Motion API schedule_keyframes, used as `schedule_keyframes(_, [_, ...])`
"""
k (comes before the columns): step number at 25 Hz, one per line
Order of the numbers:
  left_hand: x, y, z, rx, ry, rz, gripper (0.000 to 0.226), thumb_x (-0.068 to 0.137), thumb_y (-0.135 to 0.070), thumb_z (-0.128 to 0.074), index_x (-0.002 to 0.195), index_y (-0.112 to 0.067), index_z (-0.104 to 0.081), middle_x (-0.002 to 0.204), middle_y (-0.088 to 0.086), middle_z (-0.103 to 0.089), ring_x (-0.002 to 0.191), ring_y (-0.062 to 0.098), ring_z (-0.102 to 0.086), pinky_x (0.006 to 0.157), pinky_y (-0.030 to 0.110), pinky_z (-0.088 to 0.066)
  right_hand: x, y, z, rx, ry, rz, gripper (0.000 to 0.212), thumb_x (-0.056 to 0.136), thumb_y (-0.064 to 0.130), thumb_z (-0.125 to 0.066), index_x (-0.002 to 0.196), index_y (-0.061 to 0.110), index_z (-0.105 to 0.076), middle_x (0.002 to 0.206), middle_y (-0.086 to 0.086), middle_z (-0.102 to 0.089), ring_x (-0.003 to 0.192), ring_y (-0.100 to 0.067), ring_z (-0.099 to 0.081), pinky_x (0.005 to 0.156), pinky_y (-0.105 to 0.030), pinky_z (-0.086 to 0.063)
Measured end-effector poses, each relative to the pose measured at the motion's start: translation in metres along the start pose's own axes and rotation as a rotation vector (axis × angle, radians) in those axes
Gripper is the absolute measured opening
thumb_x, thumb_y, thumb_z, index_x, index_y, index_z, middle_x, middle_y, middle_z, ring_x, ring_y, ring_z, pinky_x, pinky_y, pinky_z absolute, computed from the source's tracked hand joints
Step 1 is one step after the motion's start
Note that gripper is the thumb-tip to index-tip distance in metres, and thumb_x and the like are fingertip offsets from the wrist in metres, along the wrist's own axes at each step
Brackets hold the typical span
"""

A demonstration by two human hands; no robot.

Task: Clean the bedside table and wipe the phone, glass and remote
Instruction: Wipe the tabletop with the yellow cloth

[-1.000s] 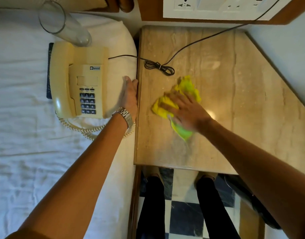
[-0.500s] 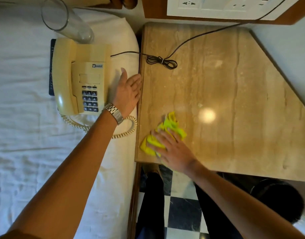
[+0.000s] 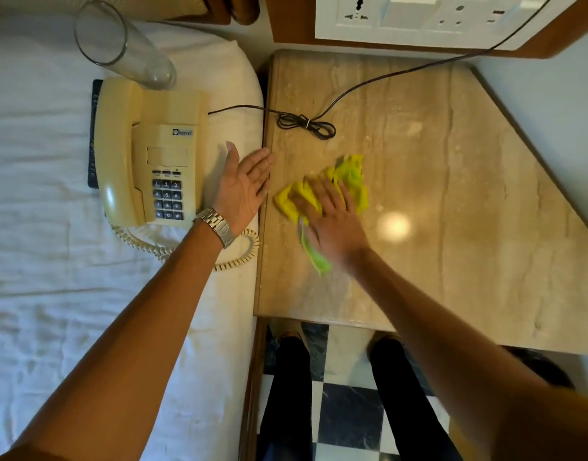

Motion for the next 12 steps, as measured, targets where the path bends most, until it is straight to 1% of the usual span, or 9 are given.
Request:
schedule_keyframes(2, [0.001, 0.004, 0.001, 0.064, -0.029, -0.035, 0.078, 0.102, -0.067, -0.013, 0.157, -0.015, -0.034, 0.163, 0.003, -0.036, 0.151, 0.015, -0.031, 0.127, 0.038, -0.018, -0.079, 0.014, -0.016, -0.038, 0.106, 0.234, 0.063, 0.101, 0.042, -0.044, 0.160, 0.034, -0.024, 0.169, -0.010, -0.019, 0.155, -0.035, -0.021, 0.125, -0.056, -0.015])
schedule_keyframes(3, [0.003, 0.007, 0.000, 0.184, -0.053, -0.065, 0.078, 0.101, -0.068, -0.015, 0.158, -0.017, -0.031, 0.164, 0.002, -0.034, 0.150, 0.014, -0.031, 0.127, 0.040, -0.018, -0.120, 0.009, -0.020, -0.059, 0.180, 0.327, 0.068, 0.101, 0.042, -0.047, 0.161, 0.035, -0.017, 0.171, -0.009, -0.012, 0.157, -0.033, -0.015, 0.126, -0.055, -0.013])
schedule_keyframes(5, [0.005, 0.015, -0.001, 0.644, -0.133, -0.099, 0.081, 0.095, -0.074, -0.018, 0.162, -0.027, -0.020, 0.168, -0.002, -0.023, 0.150, 0.012, -0.026, 0.125, 0.040, -0.018, -0.177, -0.028, -0.018, -0.115, 0.243, 0.413, 0.076, 0.098, 0.044, -0.053, 0.162, 0.037, -0.012, 0.172, -0.006, -0.006, 0.158, -0.030, -0.010, 0.126, -0.053, -0.012])
schedule_keyframes(6, [0.009, 0.025, -0.006, 0.876, -0.160, -0.119, 0.082, 0.095, -0.073, -0.020, 0.163, -0.028, -0.012, 0.170, -0.003, -0.013, 0.151, 0.010, -0.018, 0.124, 0.037, -0.015, -0.193, -0.061, -0.011, -0.152, 0.260, 0.395, 0.076, 0.097, 0.046, -0.053, 0.162, 0.038, -0.013, 0.172, -0.005, -0.008, 0.158, -0.029, -0.012, 0.125, -0.052, -0.014])
schedule_keyframes(7, [0.013, 0.035, -0.010, 1.102, -0.188, -0.161, 0.083, 0.098, -0.069, -0.022, 0.163, -0.022, -0.004, 0.172, 0.001, -0.002, 0.153, 0.011, -0.009, 0.124, 0.036, -0.012, -0.202, -0.093, -0.003, -0.168, 0.257, 0.341, 0.073, 0.098, 0.048, -0.050, 0.161, 0.039, -0.014, 0.171, -0.005, -0.013, 0.156, -0.030, -0.018, 0.124, -0.052, -0.018])
schedule_keyframes(8, [0.017, 0.048, -0.016, 1.307, -0.242, -0.227, 0.082, 0.101, -0.062, -0.025, 0.163, -0.013, 0.000, 0.171, 0.007, 0.005, 0.155, 0.016, -0.002, 0.126, 0.036, -0.009, -0.205, -0.127, 0.009, -0.172, 0.235, 0.260, 0.069, 0.100, 0.050, -0.044, 0.161, 0.040, -0.015, 0.169, -0.006, -0.020, 0.153, -0.033, -0.027, 0.120, -0.054, -0.023])
schedule_keyframes(9, [0.020, 0.060, -0.025, 1.461, -0.332, -0.304, 0.081, 0.104, -0.054, -0.029, 0.162, -0.005, 0.000, 0.170, 0.015, 0.006, 0.157, 0.024, -0.001, 0.128, 0.038, -0.009, -0.202, -0.160, 0.023, -0.172, 0.200, 0.138, 0.063, 0.102, 0.051, -0.038, 0.161, 0.039, -0.017, 0.166, -0.009, -0.027, 0.148, -0.037, -0.036, 0.117, -0.056, -0.027])
schedule_keyframes(10, [0.022, 0.067, -0.033, 1.544, -0.439, -0.376, 0.079, 0.106, -0.049, -0.031, 0.161, 0.001, -0.004, 0.169, 0.020, 0.003, 0.157, 0.030, -0.004, 0.128, 0.040, -0.011, -0.194, -0.188, 0.036, -0.153, 0.147, -0.026, 0.059, 0.104, 0.050, -0.033, 0.160, 0.037, -0.021, 0.163, -0.012, -0.031, 0.144, -0.040, -0.040, 0.115, -0.057, -0.029])
schedule_keyframes(12, [0.025, 0.076, -0.036, 1.552, -0.582, -0.492, 0.075, 0.107, -0.045, -0.033, 0.160, 0.003, -0.011, 0.169, 0.022, -0.007, 0.156, 0.033, -0.013, 0.127, 0.038, -0.014, -0.161, -0.226, 0.052, -0.114, 0.003, -0.392, 0.055, 0.105, 0.048, -0.033, 0.156, 0.028, -0.034, 0.160, -0.018, -0.035, 0.142, -0.042, -0.039, 0.115, -0.058, -0.027])
Point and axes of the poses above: each hand's wrist, its own x-axis towards the middle knuckle, its own z-axis out of the back of the hand, y = z × x, the point moved 3 cm from there along x, towards the middle knuckle
